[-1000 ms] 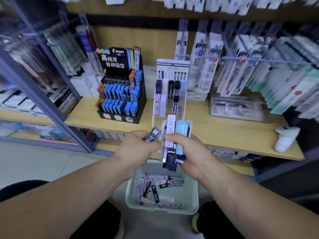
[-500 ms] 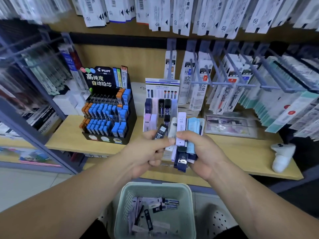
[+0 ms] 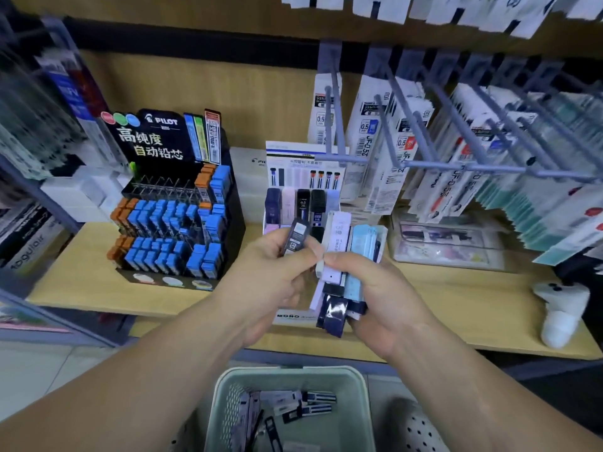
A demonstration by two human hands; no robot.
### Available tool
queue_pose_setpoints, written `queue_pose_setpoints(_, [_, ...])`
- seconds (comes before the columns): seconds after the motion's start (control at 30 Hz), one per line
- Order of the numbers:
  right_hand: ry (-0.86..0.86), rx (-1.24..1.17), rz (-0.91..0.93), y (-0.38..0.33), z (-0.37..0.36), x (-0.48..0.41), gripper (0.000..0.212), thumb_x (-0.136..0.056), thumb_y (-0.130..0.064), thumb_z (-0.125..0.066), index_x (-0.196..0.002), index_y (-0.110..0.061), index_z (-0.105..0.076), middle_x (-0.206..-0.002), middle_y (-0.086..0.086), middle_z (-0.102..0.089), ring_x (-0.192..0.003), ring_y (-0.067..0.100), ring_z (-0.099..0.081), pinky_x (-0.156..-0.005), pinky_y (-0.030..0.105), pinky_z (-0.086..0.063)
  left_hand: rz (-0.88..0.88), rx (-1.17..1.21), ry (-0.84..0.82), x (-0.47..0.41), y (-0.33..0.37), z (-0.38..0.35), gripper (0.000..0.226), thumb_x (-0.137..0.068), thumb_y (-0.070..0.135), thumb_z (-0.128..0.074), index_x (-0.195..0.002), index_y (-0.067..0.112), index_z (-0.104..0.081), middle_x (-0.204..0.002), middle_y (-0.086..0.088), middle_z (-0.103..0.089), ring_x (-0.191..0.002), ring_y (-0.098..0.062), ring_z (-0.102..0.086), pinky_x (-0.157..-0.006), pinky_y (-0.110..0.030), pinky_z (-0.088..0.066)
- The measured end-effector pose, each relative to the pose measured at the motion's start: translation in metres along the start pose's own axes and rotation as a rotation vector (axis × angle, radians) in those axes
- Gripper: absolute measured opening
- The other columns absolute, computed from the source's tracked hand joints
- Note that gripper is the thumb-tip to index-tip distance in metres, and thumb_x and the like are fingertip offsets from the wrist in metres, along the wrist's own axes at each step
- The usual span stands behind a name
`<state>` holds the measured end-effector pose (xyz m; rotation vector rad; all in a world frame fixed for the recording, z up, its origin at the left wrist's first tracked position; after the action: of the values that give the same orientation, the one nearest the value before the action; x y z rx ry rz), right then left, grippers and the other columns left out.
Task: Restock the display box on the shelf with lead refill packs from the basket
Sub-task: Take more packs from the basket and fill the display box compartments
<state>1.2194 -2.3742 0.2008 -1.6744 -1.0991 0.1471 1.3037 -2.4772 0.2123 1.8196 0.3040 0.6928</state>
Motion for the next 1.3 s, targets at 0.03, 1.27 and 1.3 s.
queue_pose_setpoints(0.03, [-0.021,0.005,-0.001,-0.001,-0.001,0.0,0.026,-0.083,-0.004,-0.069,-0.107,-0.01,-0.074,-0.09,0.012,-0.075,-0.078,0.026,-0.071,-0.071,0.041,-0.058,0.023,0.019,-0.026,0.0,0.0,0.0,0.003,-0.095,0.016,-0.062,-0.097,0.016,-0.06,-0.061,0.005,-0.047,-0.048,-0.01,-0.02,-0.045,-0.022,-0.017])
queue_pose_setpoints(1.27, [0.109,0.07,-0.14,-0.003,0.039,0.009,0.031,-0.079,-0.008,-0.074,-0.11,-0.008,-0.069,-0.088,0.01,-0.067,-0.073,0.024,-0.064,-0.064,0.039,-0.059,-0.233,-0.107,0.166,-0.012,0.021,0.045,0.014,-0.1,0.012,-0.054,-0.113,0.017,-0.055,-0.079,-0.009,-0.046,-0.059,-0.03,-0.013,-0.05,-0.035,-0.016])
queue_pose_setpoints(1.3, [0.111,0.071,-0.142,-0.003,0.041,0.01,0.032,-0.079,-0.008,-0.074,-0.11,-0.008,-0.069,-0.088,0.01,-0.067,-0.07,0.023,-0.065,-0.062,0.039,-0.059,-0.257,-0.127,0.194,-0.013,0.023,0.046,0.013,-0.1,0.012,-0.055,-0.112,0.015,-0.055,-0.085,-0.009,-0.046,-0.058,-0.03,-0.014,-0.05,-0.036,-0.016])
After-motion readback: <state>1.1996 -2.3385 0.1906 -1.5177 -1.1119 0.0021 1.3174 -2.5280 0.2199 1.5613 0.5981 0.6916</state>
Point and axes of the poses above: each hand's wrist, its own x-axis away from the middle knuckle, its own z-axis out of the back of the hand, y = z × x, the point moved 6 cm from there along -x, towards the middle knuckle
